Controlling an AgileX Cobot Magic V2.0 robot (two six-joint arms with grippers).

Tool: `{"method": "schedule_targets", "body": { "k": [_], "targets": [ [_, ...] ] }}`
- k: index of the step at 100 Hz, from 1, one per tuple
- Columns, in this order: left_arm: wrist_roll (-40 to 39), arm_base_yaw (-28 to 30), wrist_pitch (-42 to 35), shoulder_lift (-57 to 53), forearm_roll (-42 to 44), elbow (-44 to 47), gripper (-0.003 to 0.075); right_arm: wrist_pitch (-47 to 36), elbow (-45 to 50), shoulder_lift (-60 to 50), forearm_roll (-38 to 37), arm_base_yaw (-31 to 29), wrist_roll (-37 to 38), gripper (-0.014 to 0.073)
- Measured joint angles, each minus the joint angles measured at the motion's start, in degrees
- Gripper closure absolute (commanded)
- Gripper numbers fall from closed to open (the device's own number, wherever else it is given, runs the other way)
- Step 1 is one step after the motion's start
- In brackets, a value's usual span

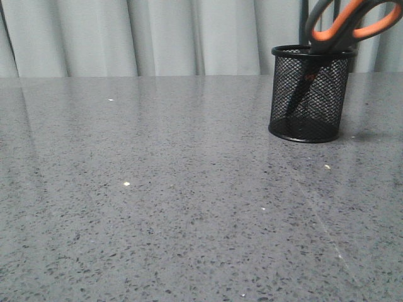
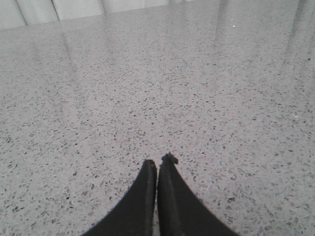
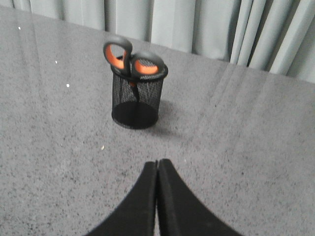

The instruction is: Put scissors into bucket

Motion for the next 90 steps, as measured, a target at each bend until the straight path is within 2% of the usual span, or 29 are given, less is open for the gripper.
{"method": "schedule_targets", "body": {
  "k": [20,32,44,58,67,90],
  "targets": [
    [0.0,0.0,0.0,0.0,0.0,0.0,0.074,-2.76,5.87,0.0,-0.12,-4.58,1.78,0.0638],
    [0.0,0.0,0.0,0.0,0.0,0.0,0.074,-13.57,12.05,0.0,-0.22,-9.97,4.93,0.0638],
    [0.0,0.0,0.0,0.0,0.04,0.0,0.074,-28.57,19.76,0.0,-0.22,-15.65,5.67,0.0638],
    [0.0,0.0,0.0,0.0,0.04,0.0,0.0739,-39.52,27.57,0.0,-0.58,-17.91,5.81,0.0638],
    [0.0,0.0,0.0,0.0,0.04,0.0,0.074,-41.97,30.99,0.0,-2.1,-17.91,5.84,0.0638],
    [0.0,0.0,0.0,0.0,0.13,0.0,0.074,-37.0,31.01,0.0,-4.58,-17.91,5.84,0.0638]
  ]
}}
